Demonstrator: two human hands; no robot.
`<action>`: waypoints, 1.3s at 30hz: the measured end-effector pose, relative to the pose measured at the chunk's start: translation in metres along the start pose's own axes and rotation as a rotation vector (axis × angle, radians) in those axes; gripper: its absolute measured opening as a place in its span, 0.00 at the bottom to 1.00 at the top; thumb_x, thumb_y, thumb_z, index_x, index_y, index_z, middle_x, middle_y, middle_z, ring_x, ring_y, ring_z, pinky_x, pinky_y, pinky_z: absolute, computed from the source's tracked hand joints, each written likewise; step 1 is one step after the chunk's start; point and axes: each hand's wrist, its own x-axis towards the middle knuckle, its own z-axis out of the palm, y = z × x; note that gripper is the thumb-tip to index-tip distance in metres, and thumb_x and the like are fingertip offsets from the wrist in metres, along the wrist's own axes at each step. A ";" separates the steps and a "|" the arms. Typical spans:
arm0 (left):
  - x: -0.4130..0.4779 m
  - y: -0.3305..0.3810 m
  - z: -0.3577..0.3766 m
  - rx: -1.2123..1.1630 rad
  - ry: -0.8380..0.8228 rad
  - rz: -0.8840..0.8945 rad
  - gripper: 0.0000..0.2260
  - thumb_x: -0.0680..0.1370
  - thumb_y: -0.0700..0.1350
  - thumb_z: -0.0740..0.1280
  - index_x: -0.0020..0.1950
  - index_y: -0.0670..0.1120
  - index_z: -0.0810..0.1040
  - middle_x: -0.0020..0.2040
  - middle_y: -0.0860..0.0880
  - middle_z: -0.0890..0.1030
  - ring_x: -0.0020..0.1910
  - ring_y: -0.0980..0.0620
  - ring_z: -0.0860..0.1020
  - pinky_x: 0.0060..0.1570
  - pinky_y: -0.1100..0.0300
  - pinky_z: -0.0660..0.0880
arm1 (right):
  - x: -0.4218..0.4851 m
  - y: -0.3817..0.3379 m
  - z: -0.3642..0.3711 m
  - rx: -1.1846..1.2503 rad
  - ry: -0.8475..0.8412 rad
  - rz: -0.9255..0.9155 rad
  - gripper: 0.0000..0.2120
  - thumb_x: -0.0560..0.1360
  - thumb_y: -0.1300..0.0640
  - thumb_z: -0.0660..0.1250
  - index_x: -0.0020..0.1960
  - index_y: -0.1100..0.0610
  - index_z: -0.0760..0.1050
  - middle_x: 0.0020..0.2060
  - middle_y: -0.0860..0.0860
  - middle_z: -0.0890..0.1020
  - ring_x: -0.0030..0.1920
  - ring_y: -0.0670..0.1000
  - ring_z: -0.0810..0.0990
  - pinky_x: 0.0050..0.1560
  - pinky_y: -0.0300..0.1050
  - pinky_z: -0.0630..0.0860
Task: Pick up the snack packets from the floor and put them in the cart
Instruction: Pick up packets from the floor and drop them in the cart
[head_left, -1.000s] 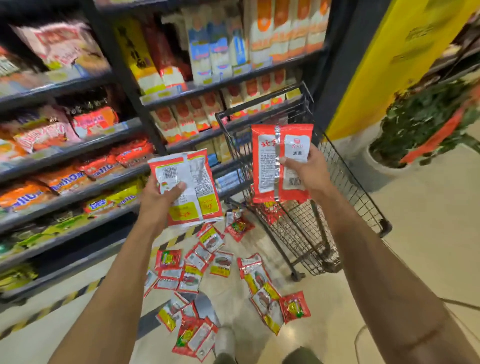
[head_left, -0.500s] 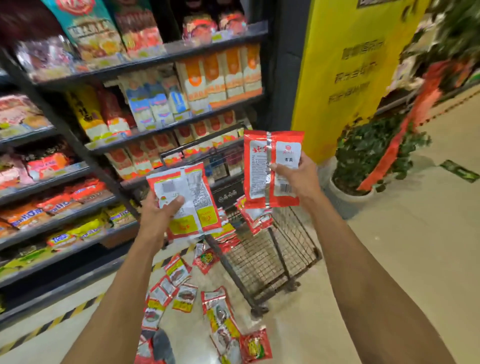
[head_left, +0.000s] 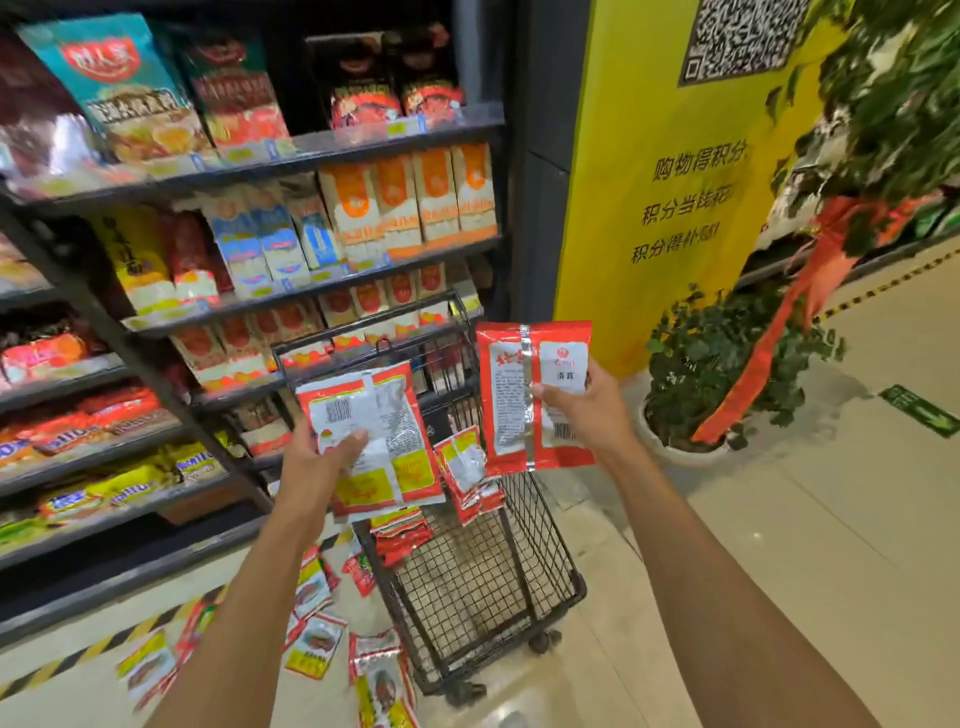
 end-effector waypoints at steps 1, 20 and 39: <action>0.005 -0.007 0.003 -0.016 0.013 -0.011 0.23 0.79 0.46 0.75 0.73 0.52 0.73 0.64 0.54 0.83 0.60 0.53 0.82 0.51 0.55 0.80 | 0.010 0.005 0.002 -0.009 -0.013 0.007 0.18 0.74 0.60 0.77 0.61 0.54 0.77 0.51 0.48 0.87 0.48 0.42 0.87 0.40 0.34 0.80; 0.145 -0.096 0.045 -0.056 0.218 -0.247 0.23 0.77 0.48 0.77 0.69 0.59 0.76 0.65 0.52 0.83 0.65 0.47 0.81 0.65 0.37 0.77 | 0.220 0.081 0.073 -0.130 -0.313 0.152 0.18 0.75 0.60 0.78 0.61 0.50 0.77 0.53 0.47 0.87 0.49 0.46 0.88 0.52 0.51 0.86; 0.235 -0.197 0.094 0.041 0.418 -0.414 0.16 0.81 0.38 0.70 0.67 0.50 0.75 0.57 0.54 0.84 0.54 0.55 0.83 0.52 0.55 0.80 | 0.353 0.221 0.157 -0.248 -0.453 0.219 0.14 0.73 0.62 0.78 0.53 0.50 0.78 0.45 0.45 0.86 0.42 0.45 0.87 0.38 0.38 0.83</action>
